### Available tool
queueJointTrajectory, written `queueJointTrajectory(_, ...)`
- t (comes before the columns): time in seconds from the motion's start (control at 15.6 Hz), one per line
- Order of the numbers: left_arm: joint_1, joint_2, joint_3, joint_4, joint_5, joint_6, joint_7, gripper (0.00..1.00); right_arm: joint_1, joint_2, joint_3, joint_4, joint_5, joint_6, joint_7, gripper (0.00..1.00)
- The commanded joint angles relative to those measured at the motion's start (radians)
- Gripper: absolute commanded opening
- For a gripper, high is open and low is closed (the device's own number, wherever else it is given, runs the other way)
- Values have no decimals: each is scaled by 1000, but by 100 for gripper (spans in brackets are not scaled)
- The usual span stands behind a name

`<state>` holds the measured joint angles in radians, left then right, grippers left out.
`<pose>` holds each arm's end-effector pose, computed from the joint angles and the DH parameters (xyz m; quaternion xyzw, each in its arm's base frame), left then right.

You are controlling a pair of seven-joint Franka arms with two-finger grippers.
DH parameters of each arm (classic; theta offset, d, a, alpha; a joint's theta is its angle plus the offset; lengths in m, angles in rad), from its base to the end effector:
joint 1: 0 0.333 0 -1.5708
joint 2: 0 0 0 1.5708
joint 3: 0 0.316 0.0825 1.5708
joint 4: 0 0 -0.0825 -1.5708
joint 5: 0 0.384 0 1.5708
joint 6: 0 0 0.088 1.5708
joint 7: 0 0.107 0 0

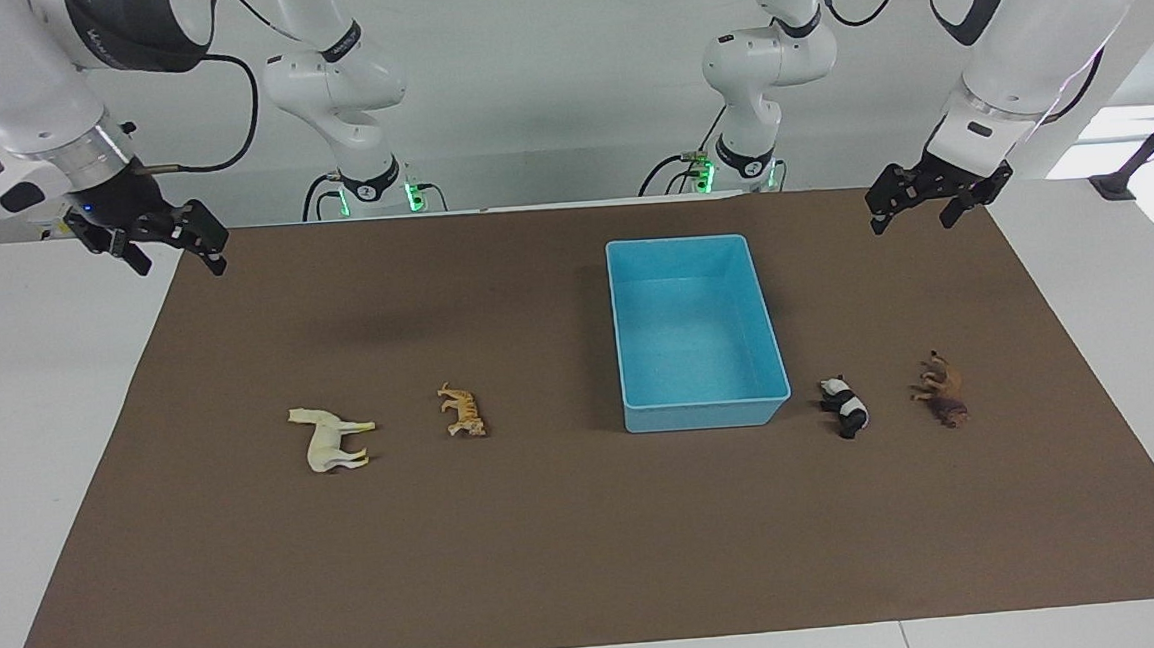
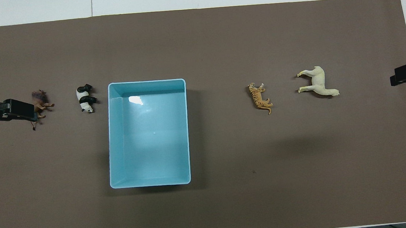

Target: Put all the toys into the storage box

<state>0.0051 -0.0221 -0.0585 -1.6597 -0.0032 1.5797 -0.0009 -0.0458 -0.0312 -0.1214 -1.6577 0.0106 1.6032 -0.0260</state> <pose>0.5450 -0.0298 0.5955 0.9992 -0.0261 -0.0290 0.0002 0.5385 -0.0908 0.6033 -0.9974 0.0707 0.0110 0.0083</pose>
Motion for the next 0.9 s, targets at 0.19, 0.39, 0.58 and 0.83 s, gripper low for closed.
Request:
queueJointTrajectory(0.19, 13, 8, -7, 14, -8, 14, 15, 100, -11, -19, 11, -16, -9, -22, 14, 100)
queueJointTrajectory(0.39, 12, 8, -7, 11, -8, 19, 13, 100, -11, -18, 14, -14, -9, -19, 8, 100)
queueJointTrajectory(0.58, 12, -7, -7, -52, -8, 118, 6, 100, -11, -15, 14, -13, -14, -13, -63, 100)
queueJointTrajectory(0.83, 45, 8, -4, -106, -5, 264, 5, 100, -11, -15, 14, -11, -14, -17, -71, 100)
